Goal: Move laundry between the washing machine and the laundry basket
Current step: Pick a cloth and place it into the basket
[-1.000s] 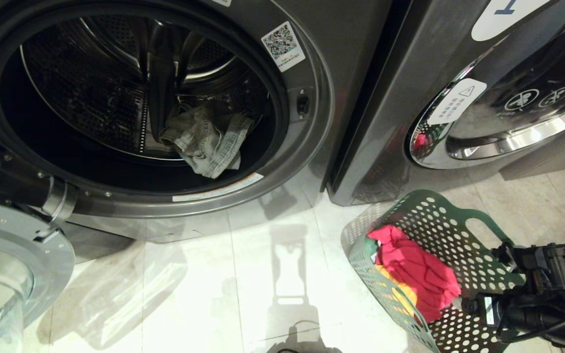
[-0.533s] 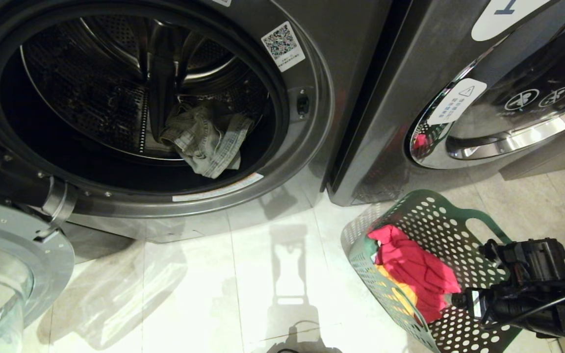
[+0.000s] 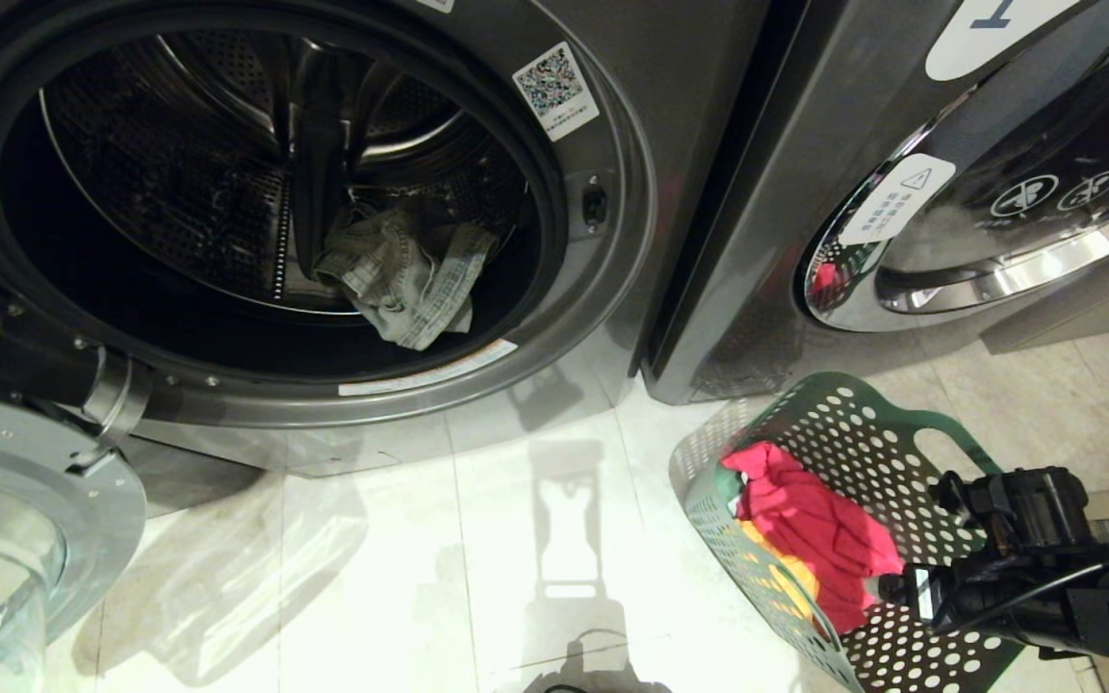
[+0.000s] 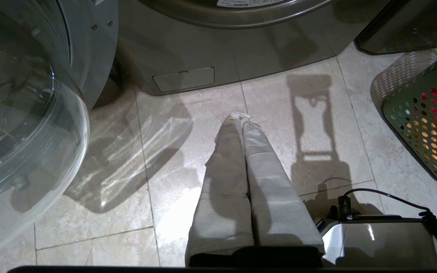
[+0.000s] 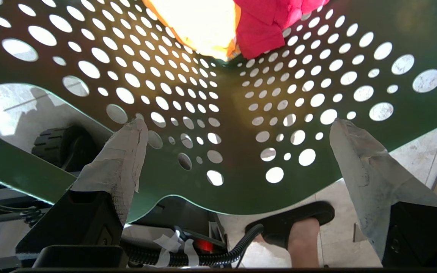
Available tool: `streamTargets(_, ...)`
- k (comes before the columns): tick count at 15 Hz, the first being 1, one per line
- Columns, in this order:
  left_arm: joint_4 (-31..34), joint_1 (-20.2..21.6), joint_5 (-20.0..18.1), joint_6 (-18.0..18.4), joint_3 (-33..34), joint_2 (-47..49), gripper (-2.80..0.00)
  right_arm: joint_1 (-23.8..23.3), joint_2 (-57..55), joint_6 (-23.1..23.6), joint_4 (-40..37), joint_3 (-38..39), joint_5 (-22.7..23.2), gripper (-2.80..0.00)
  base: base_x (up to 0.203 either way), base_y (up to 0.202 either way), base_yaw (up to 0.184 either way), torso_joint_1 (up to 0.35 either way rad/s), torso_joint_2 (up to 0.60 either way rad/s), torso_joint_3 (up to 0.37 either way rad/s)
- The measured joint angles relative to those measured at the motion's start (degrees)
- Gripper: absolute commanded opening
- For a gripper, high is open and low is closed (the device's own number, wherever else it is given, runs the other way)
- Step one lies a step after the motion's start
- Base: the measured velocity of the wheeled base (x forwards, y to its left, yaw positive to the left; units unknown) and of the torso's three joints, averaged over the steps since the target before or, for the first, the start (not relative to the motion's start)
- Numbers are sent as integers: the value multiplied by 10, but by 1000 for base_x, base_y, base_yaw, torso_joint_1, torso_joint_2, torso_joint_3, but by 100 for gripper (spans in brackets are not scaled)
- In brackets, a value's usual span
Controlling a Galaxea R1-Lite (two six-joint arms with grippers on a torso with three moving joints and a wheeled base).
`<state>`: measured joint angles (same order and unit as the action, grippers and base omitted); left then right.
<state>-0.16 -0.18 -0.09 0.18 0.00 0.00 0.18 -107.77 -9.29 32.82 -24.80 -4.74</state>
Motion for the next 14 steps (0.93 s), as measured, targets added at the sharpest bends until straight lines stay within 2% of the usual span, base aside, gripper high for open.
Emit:
streamTargets(7,0,0,0,0,0,0,-280,-1,-18,-3,3,-14,-1,0,0,0,0,0,0,0)
streamTargets(14,0,0,0,0,0,0,-280,-25,-39,-3,1,-39,-2,0,0,0,0,0,0,0)
